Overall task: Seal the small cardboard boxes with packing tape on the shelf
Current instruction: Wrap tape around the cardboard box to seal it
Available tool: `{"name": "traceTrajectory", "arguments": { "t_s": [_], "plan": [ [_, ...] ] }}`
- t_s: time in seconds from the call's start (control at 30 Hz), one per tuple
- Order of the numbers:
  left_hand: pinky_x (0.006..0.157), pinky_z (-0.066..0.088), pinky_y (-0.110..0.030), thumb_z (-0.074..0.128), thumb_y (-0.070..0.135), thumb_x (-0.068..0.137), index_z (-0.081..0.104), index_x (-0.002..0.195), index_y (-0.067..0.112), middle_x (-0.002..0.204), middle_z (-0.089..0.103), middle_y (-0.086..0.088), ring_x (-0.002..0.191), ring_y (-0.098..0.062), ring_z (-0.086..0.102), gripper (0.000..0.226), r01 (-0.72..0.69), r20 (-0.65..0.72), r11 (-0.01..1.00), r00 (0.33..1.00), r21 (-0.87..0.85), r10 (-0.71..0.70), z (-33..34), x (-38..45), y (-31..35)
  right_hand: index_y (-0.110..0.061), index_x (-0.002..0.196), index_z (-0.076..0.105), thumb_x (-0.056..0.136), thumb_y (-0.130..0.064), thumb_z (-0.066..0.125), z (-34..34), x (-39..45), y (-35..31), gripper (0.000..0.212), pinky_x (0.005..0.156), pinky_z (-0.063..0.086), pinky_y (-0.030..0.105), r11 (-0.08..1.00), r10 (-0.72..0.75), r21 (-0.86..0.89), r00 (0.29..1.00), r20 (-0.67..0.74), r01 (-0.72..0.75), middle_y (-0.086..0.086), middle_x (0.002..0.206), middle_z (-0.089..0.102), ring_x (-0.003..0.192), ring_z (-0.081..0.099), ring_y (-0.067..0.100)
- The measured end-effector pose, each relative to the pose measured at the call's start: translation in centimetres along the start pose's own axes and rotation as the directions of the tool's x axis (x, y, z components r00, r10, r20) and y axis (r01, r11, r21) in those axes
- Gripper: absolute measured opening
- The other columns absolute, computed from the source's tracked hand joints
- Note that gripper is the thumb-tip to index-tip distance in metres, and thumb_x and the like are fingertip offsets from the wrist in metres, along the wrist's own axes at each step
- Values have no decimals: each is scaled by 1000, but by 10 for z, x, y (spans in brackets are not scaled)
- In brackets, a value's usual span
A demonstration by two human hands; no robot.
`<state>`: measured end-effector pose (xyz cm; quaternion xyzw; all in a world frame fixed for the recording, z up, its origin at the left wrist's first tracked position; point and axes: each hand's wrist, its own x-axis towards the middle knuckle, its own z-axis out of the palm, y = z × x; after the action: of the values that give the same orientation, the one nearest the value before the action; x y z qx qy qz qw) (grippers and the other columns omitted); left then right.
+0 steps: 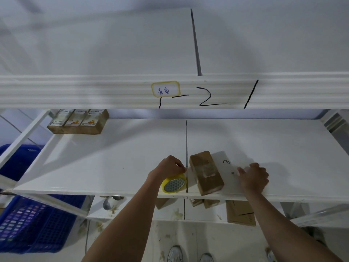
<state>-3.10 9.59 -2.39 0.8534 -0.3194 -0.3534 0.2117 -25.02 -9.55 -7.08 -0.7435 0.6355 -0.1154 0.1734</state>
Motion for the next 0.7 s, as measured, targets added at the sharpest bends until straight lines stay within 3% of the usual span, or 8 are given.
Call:
{"name": "traceTrajectory", "arguments": {
  "t_s": [0.07, 0.1, 0.17, 0.23, 0.3, 0.37, 0.47, 0.7],
  "plan": [
    [71, 50, -22, 62, 31, 96, 76, 107, 22, 101, 64, 4, 85, -15, 62, 20, -13, -4, 1000, 1000, 12, 13, -1, 0, -1, -6, 116, 64, 89, -25, 73, -9, -9, -30, 34, 85, 48, 44, 967, -225, 118, 974, -10, 225, 19, 112, 64, 105, 60, 37],
    [72, 51, -22, 62, 29, 97, 76, 106, 23, 101, 65, 4, 85, -14, 62, 18, -19, -6, 1000, 1000, 16, 19, -1, 0, -1, -10, 115, 65, 91, -19, 71, -13, -17, -49, 27, 86, 51, 40, 903, -386, 220, 921, 46, 368, 13, 111, 65, 105, 62, 31],
    [74, 52, -23, 62, 27, 97, 77, 104, 24, 102, 65, 3, 85, -15, 61, 16, -25, -1, 999, 1000, 24, 25, -1, 2, -1, -18, 114, 66, 95, -13, 63, -18, -33, -86, 20, 93, 50, 32, 770, -627, 342, 737, 253, 538, 0, 114, 64, 108, 59, 19],
    [74, 50, -24, 64, 28, 96, 76, 104, 25, 101, 63, 3, 87, -16, 59, 15, -8, 7, 999, 1000, 32, 8, -1, 2, 1, -26, 120, 65, 97, -9, 57, -20, -47, -116, 30, 99, 47, 32, 723, -683, 324, 565, 463, 610, -4, 124, 61, 116, 55, 17],
    [73, 47, -25, 68, 33, 93, 76, 102, 28, 96, 61, 4, 85, -16, 58, 14, 12, -3, 1000, 1000, 26, -12, -2, 3, 1, -30, 127, 64, 98, -5, 53, -19, -52, -135, 40, 92, 48, 31, 728, -624, 238, 476, 621, 643, -1, 131, 58, 116, 55, 21],
    [74, 47, -26, 70, 37, 90, 77, 101, 28, 92, 61, 5, 85, -16, 58, 15, 12, -8, 1000, 1000, 24, -11, -4, 3, 0, -30, 127, 65, 98, -5, 52, -19, -52, -144, 41, 81, 47, 27, 729, -546, 149, 436, 716, 669, 1, 130, 59, 109, 57, 22],
    [75, 48, -25, 70, 34, 90, 78, 101, 24, 93, 62, 3, 87, -16, 57, 16, -15, -4, 999, 1000, 41, 15, -7, 4, -2, -29, 121, 69, 98, -10, 56, -16, -49, -147, 33, 80, 45, 24, 720, -501, 113, 401, 767, 685, 0, 124, 64, 98, 56, 18],
    [74, 46, -24, 72, 36, 89, 77, 100, 26, 94, 64, 5, 87, -15, 59, 15, -51, 12, 995, 999, 81, 51, -9, 6, -2, -23, 112, 74, 93, -24, 69, -13, -43, -145, 20, 81, 47, 27, 798, -474, 162, 438, 764, 580, -3, 113, 67, 100, 60, 19]
  ]
}}
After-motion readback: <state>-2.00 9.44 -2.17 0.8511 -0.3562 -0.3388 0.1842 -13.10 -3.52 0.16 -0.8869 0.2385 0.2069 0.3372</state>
